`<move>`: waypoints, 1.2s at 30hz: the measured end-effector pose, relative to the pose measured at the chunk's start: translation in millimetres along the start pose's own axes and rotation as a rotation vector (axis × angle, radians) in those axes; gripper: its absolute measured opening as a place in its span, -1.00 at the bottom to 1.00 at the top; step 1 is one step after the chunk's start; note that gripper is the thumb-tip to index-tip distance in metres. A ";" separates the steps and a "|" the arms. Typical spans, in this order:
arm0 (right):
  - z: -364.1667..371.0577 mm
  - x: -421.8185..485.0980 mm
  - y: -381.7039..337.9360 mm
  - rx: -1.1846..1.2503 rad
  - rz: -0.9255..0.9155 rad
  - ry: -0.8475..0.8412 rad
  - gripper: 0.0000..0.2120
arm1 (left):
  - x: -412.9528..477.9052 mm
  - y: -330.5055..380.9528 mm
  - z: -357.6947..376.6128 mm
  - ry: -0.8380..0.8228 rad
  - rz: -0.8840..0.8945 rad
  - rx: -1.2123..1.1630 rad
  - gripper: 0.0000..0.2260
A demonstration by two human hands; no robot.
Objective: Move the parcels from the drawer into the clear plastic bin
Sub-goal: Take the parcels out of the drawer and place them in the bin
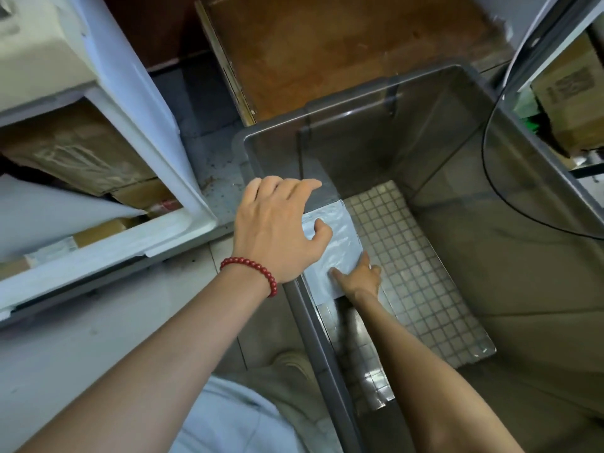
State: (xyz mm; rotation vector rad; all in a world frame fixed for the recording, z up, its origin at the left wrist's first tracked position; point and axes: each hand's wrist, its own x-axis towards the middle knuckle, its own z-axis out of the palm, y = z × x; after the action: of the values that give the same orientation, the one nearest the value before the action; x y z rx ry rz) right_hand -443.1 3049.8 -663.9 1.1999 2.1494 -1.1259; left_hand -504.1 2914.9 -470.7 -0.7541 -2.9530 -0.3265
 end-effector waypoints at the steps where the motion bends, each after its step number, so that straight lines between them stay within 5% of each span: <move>1: -7.0 -4.7 0.4 -0.137 -0.033 0.003 -0.18 | -0.4 -0.6 -0.2 0.008 0.008 -0.006 -0.54; 4: -35.3 -23.3 -2.2 -0.402 -0.199 0.082 -0.27 | -5.7 -2.5 -3.3 0.055 0.021 0.018 -0.58; 9: -85.2 -75.1 -27.1 -0.324 -0.543 0.233 -0.40 | -36.1 -14.7 -25.1 0.077 -0.006 0.062 -0.63; 15: -101.4 -151.3 -85.0 -0.118 -0.772 0.188 -0.51 | -69.9 -59.9 -88.0 0.053 -0.201 0.119 -0.65; 23: -76.8 -257.4 -154.7 -0.449 -1.071 0.124 -0.47 | -159.1 -128.6 -176.6 0.028 -0.371 0.295 -0.62; 29: -21.6 -315.3 -193.9 -0.610 -1.191 0.054 -0.47 | -220.9 -163.3 -199.0 0.056 -0.501 0.297 -0.56; 36: 40.0 -308.6 -196.8 -0.630 -1.125 -0.006 -0.47 | -245.5 -209.0 -181.9 -0.026 -0.627 0.216 -0.62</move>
State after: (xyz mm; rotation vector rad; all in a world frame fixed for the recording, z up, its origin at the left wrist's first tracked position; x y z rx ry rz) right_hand -446.2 2805.9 -388.1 -0.3723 2.8730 -0.6290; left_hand -385.7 2581.1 -363.3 0.2075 -3.1004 -0.0219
